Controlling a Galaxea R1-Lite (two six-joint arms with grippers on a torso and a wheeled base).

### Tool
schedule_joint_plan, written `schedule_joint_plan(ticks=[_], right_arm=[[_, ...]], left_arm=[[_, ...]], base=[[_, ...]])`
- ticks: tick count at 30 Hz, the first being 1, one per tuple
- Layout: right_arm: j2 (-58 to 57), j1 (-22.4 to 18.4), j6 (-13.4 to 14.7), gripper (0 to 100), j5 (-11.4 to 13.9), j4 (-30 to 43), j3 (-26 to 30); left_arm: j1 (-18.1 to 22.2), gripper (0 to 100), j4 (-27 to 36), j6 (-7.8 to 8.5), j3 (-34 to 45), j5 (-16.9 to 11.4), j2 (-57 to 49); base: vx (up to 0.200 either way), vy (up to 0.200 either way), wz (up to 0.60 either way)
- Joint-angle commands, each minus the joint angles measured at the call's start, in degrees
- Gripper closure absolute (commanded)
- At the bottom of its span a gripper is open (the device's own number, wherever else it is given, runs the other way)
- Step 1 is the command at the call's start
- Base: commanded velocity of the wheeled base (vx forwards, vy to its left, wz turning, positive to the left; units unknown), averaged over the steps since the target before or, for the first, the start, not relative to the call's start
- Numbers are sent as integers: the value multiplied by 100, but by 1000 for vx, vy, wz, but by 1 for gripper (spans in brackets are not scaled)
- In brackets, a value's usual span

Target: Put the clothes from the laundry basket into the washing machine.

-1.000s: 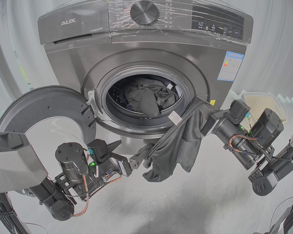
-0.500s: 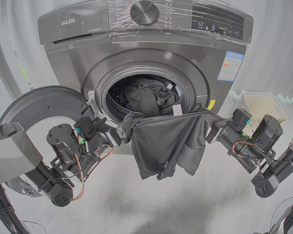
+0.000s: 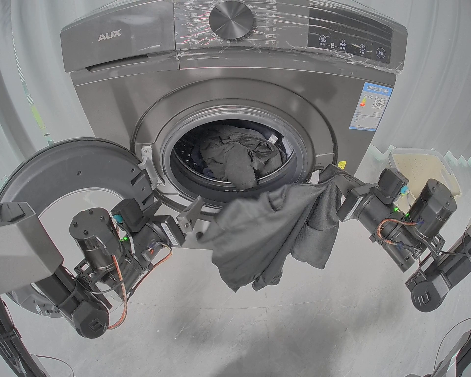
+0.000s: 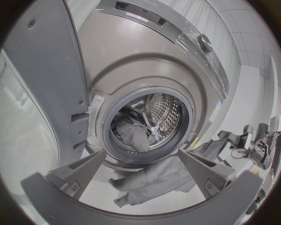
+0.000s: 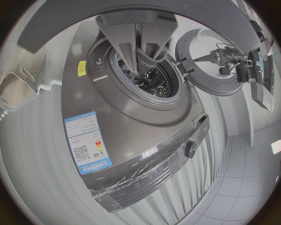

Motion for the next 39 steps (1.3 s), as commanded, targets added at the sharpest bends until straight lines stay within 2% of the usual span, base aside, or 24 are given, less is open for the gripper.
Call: schedule_joint_plan(ticks=[1,5,10,18,20,21,26,28,33,35,39], right_arm=[[15,81,8,100,1,-19,-174],[7,283,17,100,-8,-19,-200],[-2,319,17,100,1,-27,-191],[-20,327,8,100,27,-27,-183],[-20,371,8,100,27,-27,-183],[-20,407,8,100,27,-27,-183],[-20,494,17,100,18,-27,-191],[-20,521,17,100,10,-27,-191],[-20,644,52,100,-8,-27,-191],[-20,661,52,100,-17,-27,-191],[-20,661,52,100,-17,-27,-183]], left_arm=[[-284,0,-1,52,243,-58,23],[-680,0,-1,201,436,-190,119],[-759,0,-10,403,313,-365,444],[-759,0,-19,456,58,-603,963],[-759,0,-19,527,-3,-752,1068],[-759,0,-19,597,-56,-919,1148],[-750,0,-19,685,-135,-1605,1323],[-741,0,-19,781,-293,-1772,1438],[-733,0,-19,1019,-847,-1930,1842],[-741,0,-19,1036,-1032,-2114,1983],[-750,0,-19,1036,-1453,-2220,2202]], base=[[0,0,0],[0,0,0],[0,0,0],[0,0,0],[0,0,0],[0,0,0],[0,0,0],[0,0,0],[0,0,0],[0,0,0],[0,0,0]])
